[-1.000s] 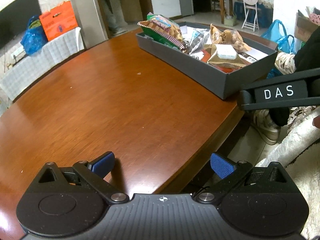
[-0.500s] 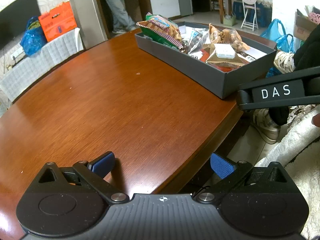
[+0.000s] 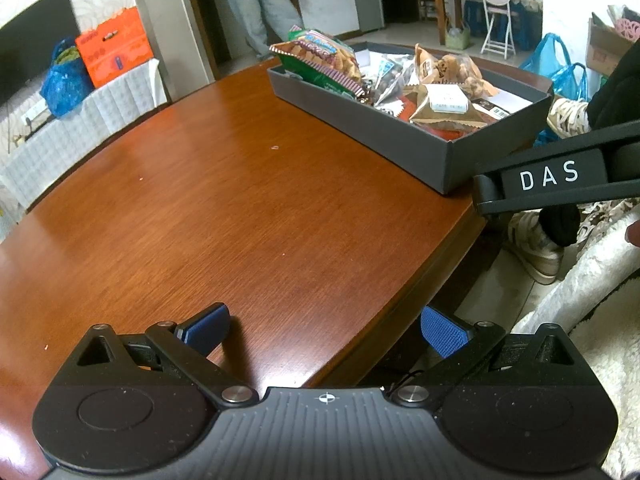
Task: Organize snacks
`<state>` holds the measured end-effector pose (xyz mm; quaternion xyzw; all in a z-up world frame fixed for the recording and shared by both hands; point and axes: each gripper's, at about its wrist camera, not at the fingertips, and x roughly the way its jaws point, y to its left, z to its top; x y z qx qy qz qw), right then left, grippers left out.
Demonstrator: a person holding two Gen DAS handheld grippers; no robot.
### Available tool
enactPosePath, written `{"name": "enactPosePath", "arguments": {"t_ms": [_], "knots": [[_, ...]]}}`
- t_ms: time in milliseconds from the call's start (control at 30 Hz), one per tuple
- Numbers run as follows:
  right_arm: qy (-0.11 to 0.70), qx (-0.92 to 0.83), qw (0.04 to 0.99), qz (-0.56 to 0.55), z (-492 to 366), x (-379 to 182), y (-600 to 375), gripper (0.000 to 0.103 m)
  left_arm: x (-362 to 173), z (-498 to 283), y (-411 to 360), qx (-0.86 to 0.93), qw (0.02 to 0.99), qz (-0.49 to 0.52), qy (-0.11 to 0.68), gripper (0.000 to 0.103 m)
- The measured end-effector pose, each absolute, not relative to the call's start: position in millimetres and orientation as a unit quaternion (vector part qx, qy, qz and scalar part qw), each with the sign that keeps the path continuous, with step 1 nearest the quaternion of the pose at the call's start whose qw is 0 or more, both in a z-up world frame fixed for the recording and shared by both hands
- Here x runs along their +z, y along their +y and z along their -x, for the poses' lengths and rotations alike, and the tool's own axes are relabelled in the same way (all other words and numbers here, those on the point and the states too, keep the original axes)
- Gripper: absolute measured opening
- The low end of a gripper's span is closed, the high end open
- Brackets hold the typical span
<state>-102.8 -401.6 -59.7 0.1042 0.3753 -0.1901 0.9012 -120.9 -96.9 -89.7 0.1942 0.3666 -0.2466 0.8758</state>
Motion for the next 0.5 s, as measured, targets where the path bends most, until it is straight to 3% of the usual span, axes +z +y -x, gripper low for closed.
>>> {"name": "enactPosePath", "arguments": {"t_ms": [500], "knots": [[0.376,-0.190,0.901,-0.104,102.7,-59.7,-402.0,0.094,-89.8,121.9,-96.6,-0.248,0.875,-0.196,0.366,0.103]]}}
